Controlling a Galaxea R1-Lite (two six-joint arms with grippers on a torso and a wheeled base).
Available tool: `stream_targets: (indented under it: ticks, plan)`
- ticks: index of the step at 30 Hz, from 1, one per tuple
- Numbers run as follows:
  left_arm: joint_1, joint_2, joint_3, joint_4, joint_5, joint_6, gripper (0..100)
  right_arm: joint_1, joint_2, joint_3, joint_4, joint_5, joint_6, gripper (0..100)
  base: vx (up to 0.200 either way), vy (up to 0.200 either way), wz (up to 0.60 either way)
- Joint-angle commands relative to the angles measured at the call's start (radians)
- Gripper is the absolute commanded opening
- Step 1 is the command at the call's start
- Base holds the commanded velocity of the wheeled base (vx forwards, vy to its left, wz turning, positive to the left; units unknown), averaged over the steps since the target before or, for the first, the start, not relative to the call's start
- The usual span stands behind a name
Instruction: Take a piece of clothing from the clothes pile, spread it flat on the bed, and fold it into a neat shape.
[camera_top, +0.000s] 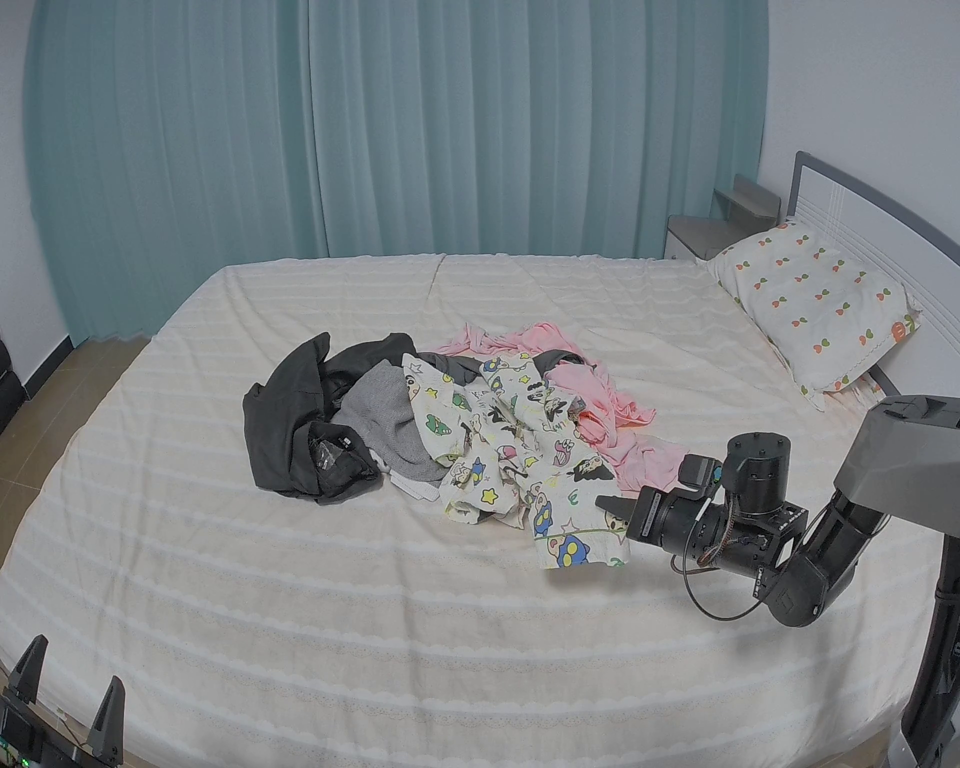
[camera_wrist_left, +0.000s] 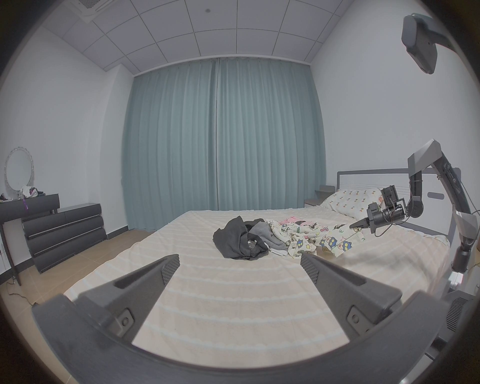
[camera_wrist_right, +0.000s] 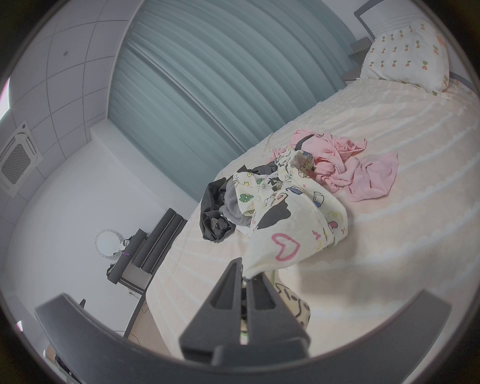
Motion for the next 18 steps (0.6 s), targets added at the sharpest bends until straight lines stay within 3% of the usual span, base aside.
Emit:
stream_targets:
  ticks: [1, 11, 13, 15, 18]
  plan:
    - [0.000, -0.012, 0.016, -0.001, -0.004, 0.008, 100, 0.004, -0.012, 0.062, -0.013, 0.009, -0.001, 0, 0.000, 0.000, 0.00]
    - [-0.001, -0.001, -0.004, -0.007, -0.047, 0.014, 100, 0.008, -0.108, 0.330, -0.244, 0.081, 0.000, 0, 0.000, 0.000, 0.00]
    - [-0.006, 0.093, -0.182, -0.020, -0.061, -0.090, 100, 0.011, -0.145, 0.369, -0.272, 0.101, 0.000, 0, 0.000, 0.000, 0.00]
    - [-0.014, 0.182, -0.277, -0.017, -0.102, -0.168, 100, 0.022, -0.177, 0.384, -0.280, 0.113, 0.000, 0, 0.000, 0.000, 0.00]
    - [-0.017, 0.404, -0.306, -0.032, -0.285, -0.058, 100, 0.057, -0.282, 0.404, -0.281, 0.121, 0.002, 0, 0.000, 0.000, 0.00]
